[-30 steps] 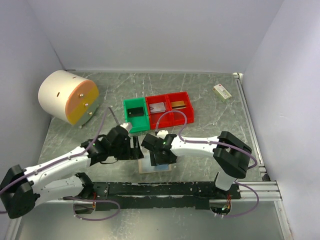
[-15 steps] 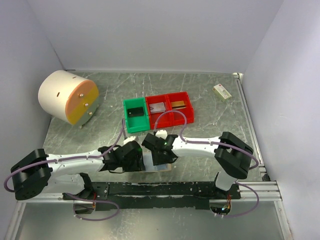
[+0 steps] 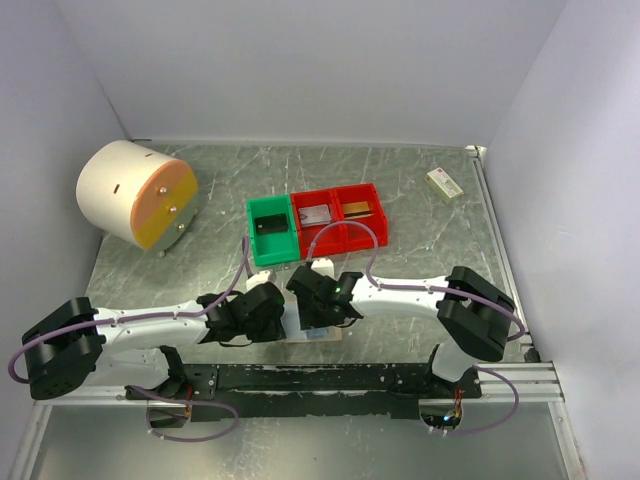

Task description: Take the credit cards out of the card holder

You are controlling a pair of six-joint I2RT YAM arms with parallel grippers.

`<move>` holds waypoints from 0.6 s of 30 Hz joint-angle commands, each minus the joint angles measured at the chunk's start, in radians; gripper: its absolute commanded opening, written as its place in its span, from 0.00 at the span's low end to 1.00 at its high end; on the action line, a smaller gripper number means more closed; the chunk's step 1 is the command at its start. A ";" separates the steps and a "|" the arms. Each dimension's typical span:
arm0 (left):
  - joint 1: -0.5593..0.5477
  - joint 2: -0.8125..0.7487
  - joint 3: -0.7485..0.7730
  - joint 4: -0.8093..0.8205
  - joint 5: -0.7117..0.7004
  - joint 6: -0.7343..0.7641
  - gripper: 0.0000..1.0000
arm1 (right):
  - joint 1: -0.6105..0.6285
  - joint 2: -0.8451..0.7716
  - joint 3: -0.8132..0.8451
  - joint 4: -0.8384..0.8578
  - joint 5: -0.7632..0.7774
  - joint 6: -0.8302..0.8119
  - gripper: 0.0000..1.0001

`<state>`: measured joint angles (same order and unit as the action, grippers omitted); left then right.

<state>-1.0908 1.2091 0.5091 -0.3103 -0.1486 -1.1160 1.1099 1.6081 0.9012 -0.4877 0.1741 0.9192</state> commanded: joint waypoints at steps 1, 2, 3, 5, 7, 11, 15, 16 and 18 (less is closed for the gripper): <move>-0.009 -0.021 -0.001 0.031 -0.028 -0.014 0.32 | -0.006 -0.013 0.001 -0.064 0.059 0.053 0.59; -0.010 -0.022 -0.002 0.032 -0.030 -0.016 0.31 | -0.009 -0.014 -0.001 -0.081 0.066 0.062 0.60; -0.010 -0.023 -0.005 0.033 -0.031 -0.016 0.31 | -0.009 -0.015 -0.002 -0.093 0.074 0.073 0.62; -0.009 -0.023 -0.005 0.037 -0.030 -0.015 0.31 | -0.011 -0.011 -0.005 -0.108 0.078 0.084 0.63; -0.009 -0.019 -0.001 0.037 -0.028 -0.013 0.30 | -0.011 0.000 0.002 -0.123 0.081 0.089 0.64; -0.009 -0.008 0.007 0.038 -0.026 -0.010 0.29 | -0.009 0.011 0.027 -0.161 0.111 0.092 0.67; -0.010 -0.001 0.024 0.017 -0.029 -0.008 0.28 | -0.007 0.001 0.048 -0.197 0.129 0.087 0.68; -0.010 0.000 0.028 0.003 -0.030 -0.010 0.28 | -0.008 -0.001 0.049 -0.201 0.134 0.084 0.68; -0.009 0.000 0.032 -0.014 -0.034 -0.011 0.28 | -0.007 -0.005 0.050 -0.214 0.148 0.078 0.69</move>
<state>-1.0931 1.2030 0.5098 -0.3031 -0.1547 -1.1198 1.1061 1.6020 0.9257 -0.6399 0.2623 0.9913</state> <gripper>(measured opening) 0.281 0.682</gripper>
